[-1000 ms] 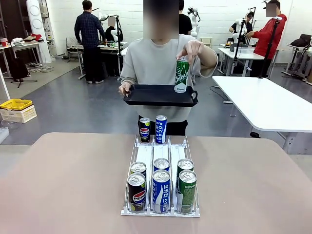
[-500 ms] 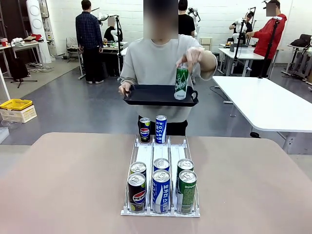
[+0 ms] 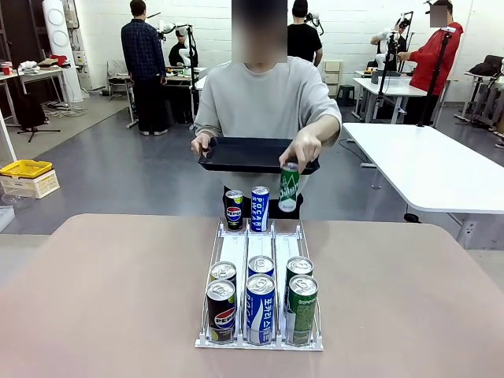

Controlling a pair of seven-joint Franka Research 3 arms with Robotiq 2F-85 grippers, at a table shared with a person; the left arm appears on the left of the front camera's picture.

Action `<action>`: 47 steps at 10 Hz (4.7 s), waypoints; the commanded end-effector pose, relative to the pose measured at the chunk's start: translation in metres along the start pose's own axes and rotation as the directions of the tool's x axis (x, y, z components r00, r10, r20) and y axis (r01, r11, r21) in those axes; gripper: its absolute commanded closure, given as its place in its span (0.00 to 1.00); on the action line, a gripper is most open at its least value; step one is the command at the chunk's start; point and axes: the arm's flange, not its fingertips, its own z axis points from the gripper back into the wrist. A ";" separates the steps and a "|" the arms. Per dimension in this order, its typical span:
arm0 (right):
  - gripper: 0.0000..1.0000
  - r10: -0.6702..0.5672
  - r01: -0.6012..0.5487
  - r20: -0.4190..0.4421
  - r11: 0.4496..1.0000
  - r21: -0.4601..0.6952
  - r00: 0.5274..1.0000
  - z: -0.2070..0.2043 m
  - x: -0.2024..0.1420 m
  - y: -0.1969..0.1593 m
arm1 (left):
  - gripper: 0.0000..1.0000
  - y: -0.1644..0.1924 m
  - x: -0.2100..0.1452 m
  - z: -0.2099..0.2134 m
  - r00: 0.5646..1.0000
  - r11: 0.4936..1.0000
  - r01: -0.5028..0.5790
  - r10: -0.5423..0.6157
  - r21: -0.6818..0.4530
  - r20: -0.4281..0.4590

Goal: Retrieve and hand over the desired beverage to the person.
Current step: Pick up a can of the same type that the person held from the Automatic Can Dispenser.

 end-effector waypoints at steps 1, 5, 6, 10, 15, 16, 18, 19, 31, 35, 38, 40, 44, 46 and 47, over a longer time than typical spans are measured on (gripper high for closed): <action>0.00 0.011 -0.011 0.006 1.000 0.024 1.000 -0.001 0.001 0.000 | 0.00 0.001 -0.001 0.003 1.000 1.000 0.010 -0.010 -0.011 -0.001; 0.00 0.072 -0.080 -0.122 0.995 -0.058 0.990 -0.029 0.006 0.037 | 0.00 0.001 -0.001 0.003 1.000 1.000 0.010 -0.010 -0.011 -0.001; 0.00 0.093 -0.113 -0.202 0.989 -0.093 0.975 -0.056 0.010 0.069 | 0.00 0.001 -0.001 0.003 1.000 1.000 0.010 -0.010 -0.011 -0.001; 0.00 -0.152 0.023 -0.291 0.915 -0.403 0.945 -0.165 0.005 0.175 | 0.00 0.001 -0.001 0.003 1.000 1.000 0.010 -0.010 -0.011 -0.001; 0.00 -0.358 0.234 -0.282 0.890 -0.392 0.890 -0.255 -0.011 0.207 | 0.00 0.001 -0.001 0.003 1.000 1.000 0.010 -0.010 -0.011 -0.001; 0.00 -0.290 0.127 -0.298 0.876 -0.465 0.910 -0.238 -0.024 0.214 | 0.00 0.001 -0.001 0.003 1.000 1.000 0.010 -0.010 -0.011 -0.001; 0.00 -0.290 0.127 -0.298 0.876 -0.465 0.910 -0.238 -0.024 0.214 | 0.00 0.001 -0.001 0.003 1.000 1.000 0.010 -0.010 -0.011 -0.001; 0.00 -0.290 0.127 -0.298 0.876 -0.465 0.910 -0.238 -0.024 0.214 | 0.00 0.001 -0.001 0.003 1.000 1.000 0.010 -0.010 -0.011 -0.001; 0.00 -0.372 0.118 -0.359 0.817 -0.564 0.856 -0.356 -0.041 0.252 | 0.00 0.001 -0.001 0.003 1.000 1.000 0.010 -0.010 -0.011 -0.001; 0.00 -0.381 0.118 -0.390 0.825 -0.553 0.838 -0.388 -0.049 0.252 | 0.00 0.001 -0.001 0.003 1.000 1.000 0.010 -0.010 -0.011 -0.001; 0.00 -0.386 0.116 -0.403 0.825 -0.552 0.830 -0.396 -0.051 0.254 | 0.00 0.001 -0.001 0.003 1.000 1.000 0.010 -0.010 -0.011 -0.001; 0.00 -0.388 0.114 -0.409 0.825 -0.553 0.826 -0.401 -0.054 0.250 | 0.00 0.001 -0.001 0.003 1.000 1.000 0.010 -0.010 -0.011 -0.001; 0.00 -0.404 0.125 -0.393 0.812 -0.570 0.826 -0.402 -0.053 0.245 | 0.00 0.001 -0.001 0.003 1.000 1.000 0.010 -0.010 -0.011 -0.001; 0.00 -0.423 0.141 -0.379 0.799 -0.585 0.823 -0.402 -0.052 0.239 | 0.00 0.001 -0.001 0.003 1.000 1.000 0.010 -0.010 -0.011 -0.001; 0.00 -0.431 0.147 -0.377 0.795 -0.589 0.820 -0.403 -0.052 0.235 | 0.00 0.001 -0.001 0.003 1.000 1.000 0.010 -0.010 -0.011 -0.001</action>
